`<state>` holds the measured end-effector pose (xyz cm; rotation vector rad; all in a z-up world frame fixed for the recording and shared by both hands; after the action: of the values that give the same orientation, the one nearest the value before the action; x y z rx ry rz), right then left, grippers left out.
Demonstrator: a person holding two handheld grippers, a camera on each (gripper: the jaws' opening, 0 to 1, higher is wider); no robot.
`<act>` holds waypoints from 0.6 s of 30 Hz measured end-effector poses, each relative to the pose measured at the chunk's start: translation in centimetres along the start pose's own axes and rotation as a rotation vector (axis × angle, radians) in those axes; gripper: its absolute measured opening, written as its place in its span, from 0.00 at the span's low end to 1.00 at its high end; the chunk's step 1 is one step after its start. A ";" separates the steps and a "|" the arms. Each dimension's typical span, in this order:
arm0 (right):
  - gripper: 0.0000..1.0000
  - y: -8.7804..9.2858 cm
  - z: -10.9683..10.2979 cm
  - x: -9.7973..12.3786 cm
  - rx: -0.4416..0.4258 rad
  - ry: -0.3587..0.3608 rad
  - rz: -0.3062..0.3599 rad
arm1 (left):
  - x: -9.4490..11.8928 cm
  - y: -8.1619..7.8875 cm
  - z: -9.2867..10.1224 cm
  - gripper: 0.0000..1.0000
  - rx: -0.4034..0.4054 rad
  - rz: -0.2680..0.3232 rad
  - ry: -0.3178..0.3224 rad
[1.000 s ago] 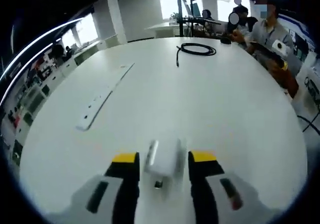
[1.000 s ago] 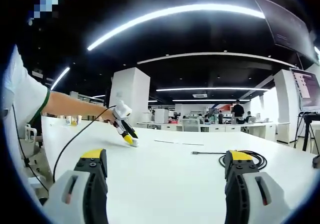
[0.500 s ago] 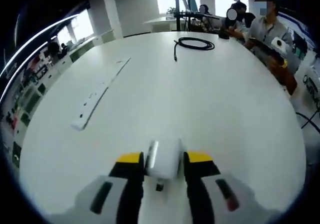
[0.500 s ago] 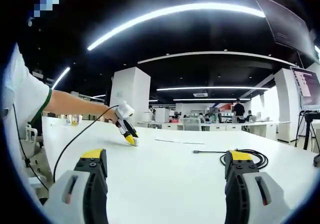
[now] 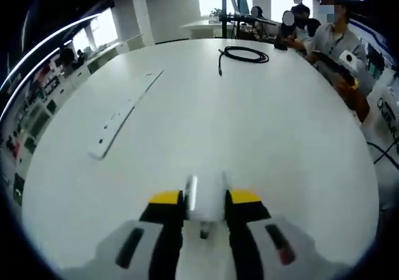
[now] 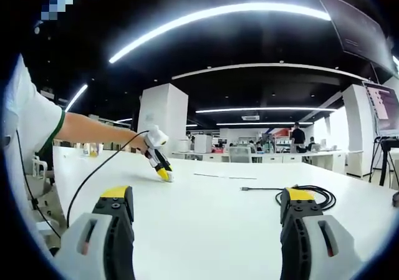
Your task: Plug the desk Type‑C cable into the charger adapter.
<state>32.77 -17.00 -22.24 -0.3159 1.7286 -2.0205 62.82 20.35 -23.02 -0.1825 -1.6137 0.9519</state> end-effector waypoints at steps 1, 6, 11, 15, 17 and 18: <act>1.00 0.0 0.0 0.0 -0.001 0.000 0.000 | 0.0 0.1 0.2 0.25 0.000 0.000 0.000; 1.00 0.1 0.0 0.0 -0.005 0.002 0.001 | -0.1 0.0 0.4 0.25 0.004 -0.009 0.001; 1.00 0.1 0.0 0.1 -0.005 0.002 0.000 | -0.1 0.0 0.8 0.25 0.010 -0.017 0.016; 1.00 0.2 -0.1 0.1 -0.006 0.001 -0.001 | 0.0 0.1 1.3 0.25 0.019 -0.024 0.022; 1.00 0.2 -0.2 0.1 -0.008 -0.001 -0.001 | 0.1 0.2 1.6 0.25 0.018 -0.030 0.024; 1.00 0.2 -0.2 0.1 -0.008 -0.001 0.000 | 0.1 0.2 1.7 0.25 0.020 -0.032 0.023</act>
<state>32.65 -16.89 -22.44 -0.3197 1.7361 -2.0142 61.20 19.78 -23.03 -0.1536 -1.5810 0.9376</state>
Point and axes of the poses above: the point that each gripper's makers call its tool centre point, and the gripper's own axes: x roughly backward along the fingers, z roughly to its right, y roughly out of its underside, the point moved 8 cm from there along x, roughly backward along the fingers, and after that the axes turned 8 degrees about x, right-handed, at the moved point
